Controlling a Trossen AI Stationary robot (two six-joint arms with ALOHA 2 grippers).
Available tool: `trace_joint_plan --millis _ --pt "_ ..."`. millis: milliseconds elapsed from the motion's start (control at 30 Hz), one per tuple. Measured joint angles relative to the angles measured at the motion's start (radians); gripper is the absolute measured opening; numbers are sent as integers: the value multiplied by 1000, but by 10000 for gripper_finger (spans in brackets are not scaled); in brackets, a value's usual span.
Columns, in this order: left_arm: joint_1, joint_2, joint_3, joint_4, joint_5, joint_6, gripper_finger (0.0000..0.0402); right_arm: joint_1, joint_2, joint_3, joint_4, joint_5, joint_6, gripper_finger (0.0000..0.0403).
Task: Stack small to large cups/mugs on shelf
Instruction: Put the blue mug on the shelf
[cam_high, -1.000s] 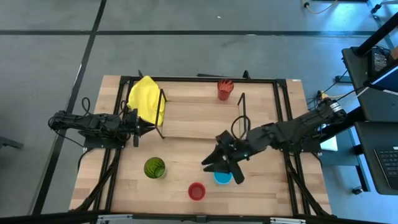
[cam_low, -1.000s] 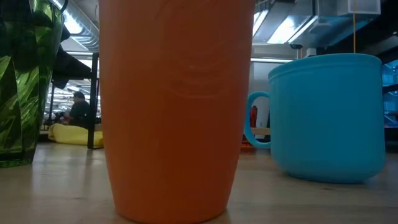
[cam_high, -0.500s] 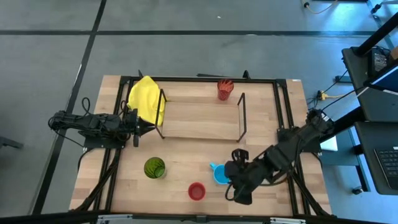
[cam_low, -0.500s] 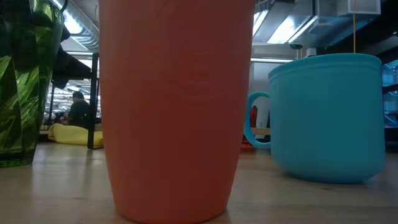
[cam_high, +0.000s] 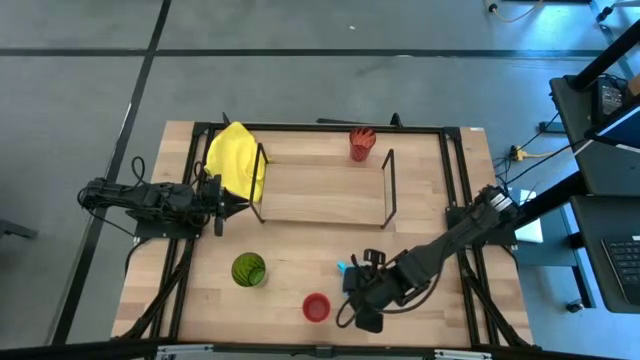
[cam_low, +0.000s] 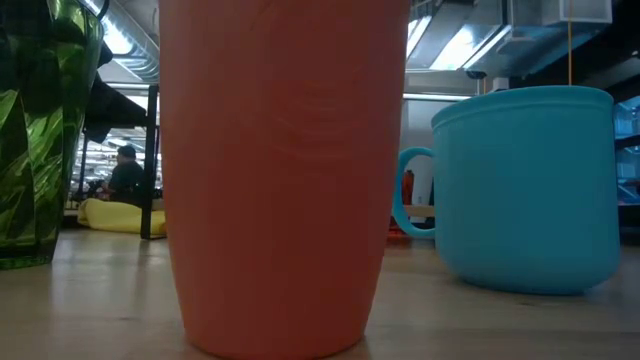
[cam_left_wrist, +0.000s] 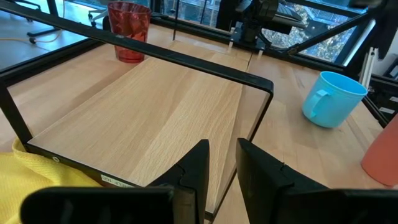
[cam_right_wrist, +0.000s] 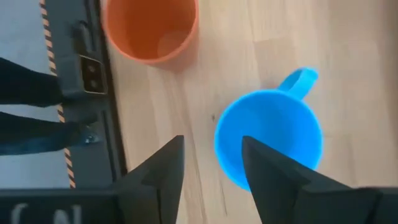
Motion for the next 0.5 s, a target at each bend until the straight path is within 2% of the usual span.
trace_joint_plan --millis 333,500 --pt "0 0 0 0 0 0 75 -23 65 -1 49 7 93 174" --pt "0 0 0 0 0 0 75 -32 107 0 90 -23 143 174"
